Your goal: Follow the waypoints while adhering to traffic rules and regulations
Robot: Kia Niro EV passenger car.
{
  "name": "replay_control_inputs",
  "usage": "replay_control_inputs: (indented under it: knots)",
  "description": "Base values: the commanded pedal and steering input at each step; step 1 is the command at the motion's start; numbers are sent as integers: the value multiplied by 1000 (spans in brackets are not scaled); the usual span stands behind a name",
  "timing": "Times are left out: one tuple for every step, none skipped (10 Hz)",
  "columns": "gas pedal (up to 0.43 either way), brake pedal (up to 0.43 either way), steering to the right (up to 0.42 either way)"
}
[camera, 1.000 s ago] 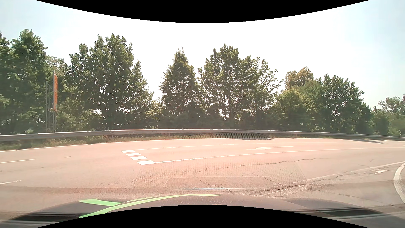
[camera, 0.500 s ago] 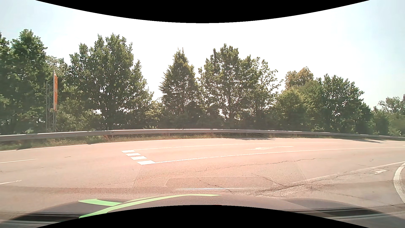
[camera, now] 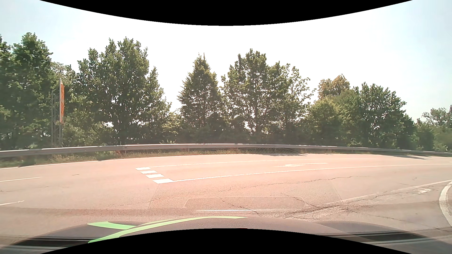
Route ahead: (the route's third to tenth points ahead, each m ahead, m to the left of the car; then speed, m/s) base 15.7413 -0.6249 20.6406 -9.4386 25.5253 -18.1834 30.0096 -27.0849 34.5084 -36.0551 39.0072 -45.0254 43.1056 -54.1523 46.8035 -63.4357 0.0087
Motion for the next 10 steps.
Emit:
replay_control_inputs:
  knots:
    - [0, 293, 151]
    - [0, 293, 151]
    - [0, 293, 151]
    - [0, 293, 151]
    - [0, 293, 151]
    - [0, 293, 151]
    - [0, 293, 151]
    - [0, 293, 151]
    - [0, 293, 151]
    - [0, 293, 151]
